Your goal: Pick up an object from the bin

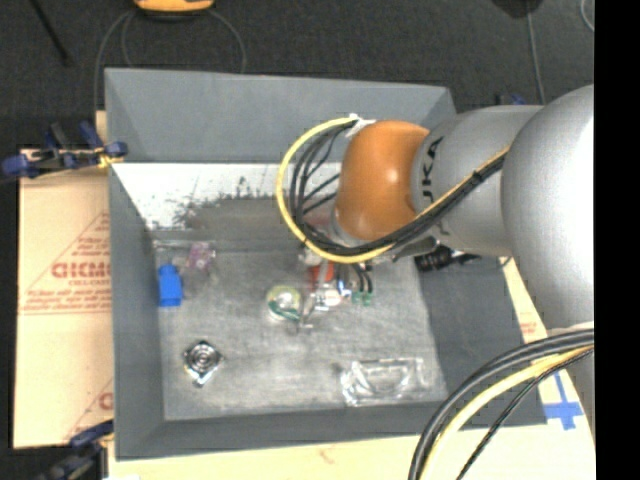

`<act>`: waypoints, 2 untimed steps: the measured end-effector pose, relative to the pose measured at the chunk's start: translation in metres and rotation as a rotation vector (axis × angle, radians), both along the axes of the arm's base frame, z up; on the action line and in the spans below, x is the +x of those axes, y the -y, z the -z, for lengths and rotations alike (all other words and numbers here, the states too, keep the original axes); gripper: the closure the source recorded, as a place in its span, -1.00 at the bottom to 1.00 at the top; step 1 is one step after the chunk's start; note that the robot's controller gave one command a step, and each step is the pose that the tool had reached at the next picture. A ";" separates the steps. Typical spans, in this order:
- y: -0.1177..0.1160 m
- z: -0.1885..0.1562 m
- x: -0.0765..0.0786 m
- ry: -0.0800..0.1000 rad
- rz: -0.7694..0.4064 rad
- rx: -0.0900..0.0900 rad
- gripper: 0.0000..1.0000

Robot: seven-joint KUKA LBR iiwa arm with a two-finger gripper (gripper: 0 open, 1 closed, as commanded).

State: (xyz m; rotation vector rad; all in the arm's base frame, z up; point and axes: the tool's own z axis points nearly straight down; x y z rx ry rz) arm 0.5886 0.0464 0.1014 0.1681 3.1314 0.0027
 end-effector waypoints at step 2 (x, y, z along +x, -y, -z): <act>-0.026 0.025 0.006 -0.005 0.370 0.001 -1.00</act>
Offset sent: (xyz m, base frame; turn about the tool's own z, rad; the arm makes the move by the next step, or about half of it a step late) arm -0.0085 0.0143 0.0068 0.2363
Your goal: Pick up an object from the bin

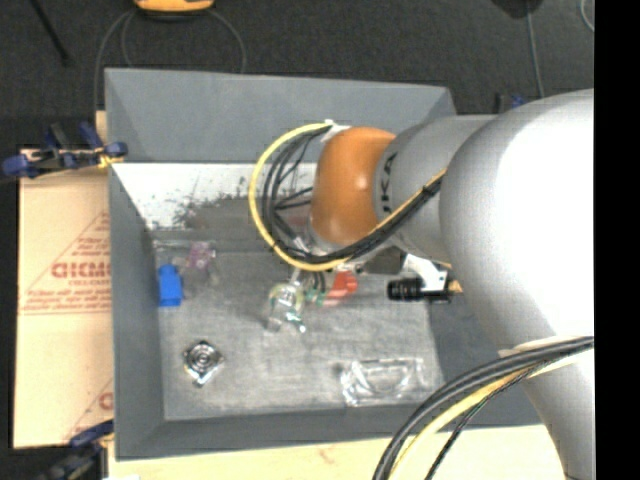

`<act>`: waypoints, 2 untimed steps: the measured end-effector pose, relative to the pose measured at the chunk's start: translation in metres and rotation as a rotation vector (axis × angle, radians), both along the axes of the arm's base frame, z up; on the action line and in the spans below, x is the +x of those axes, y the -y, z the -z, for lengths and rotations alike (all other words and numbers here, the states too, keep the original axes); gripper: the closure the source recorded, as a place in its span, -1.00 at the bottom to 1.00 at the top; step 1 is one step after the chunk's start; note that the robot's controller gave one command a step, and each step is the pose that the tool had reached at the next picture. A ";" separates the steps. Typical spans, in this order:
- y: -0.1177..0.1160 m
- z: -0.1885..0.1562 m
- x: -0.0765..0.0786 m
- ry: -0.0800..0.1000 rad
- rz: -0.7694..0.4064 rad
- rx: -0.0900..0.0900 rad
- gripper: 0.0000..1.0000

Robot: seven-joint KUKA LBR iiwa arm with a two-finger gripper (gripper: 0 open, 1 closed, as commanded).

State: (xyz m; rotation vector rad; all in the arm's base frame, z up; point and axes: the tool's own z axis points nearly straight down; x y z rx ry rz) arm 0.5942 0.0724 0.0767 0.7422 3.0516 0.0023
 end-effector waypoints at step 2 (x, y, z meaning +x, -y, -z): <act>0.012 -0.003 -0.004 0.007 0.074 0.010 1.00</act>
Offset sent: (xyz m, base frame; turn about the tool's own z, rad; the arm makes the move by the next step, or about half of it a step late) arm -0.0089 -0.0174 -0.0067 0.0847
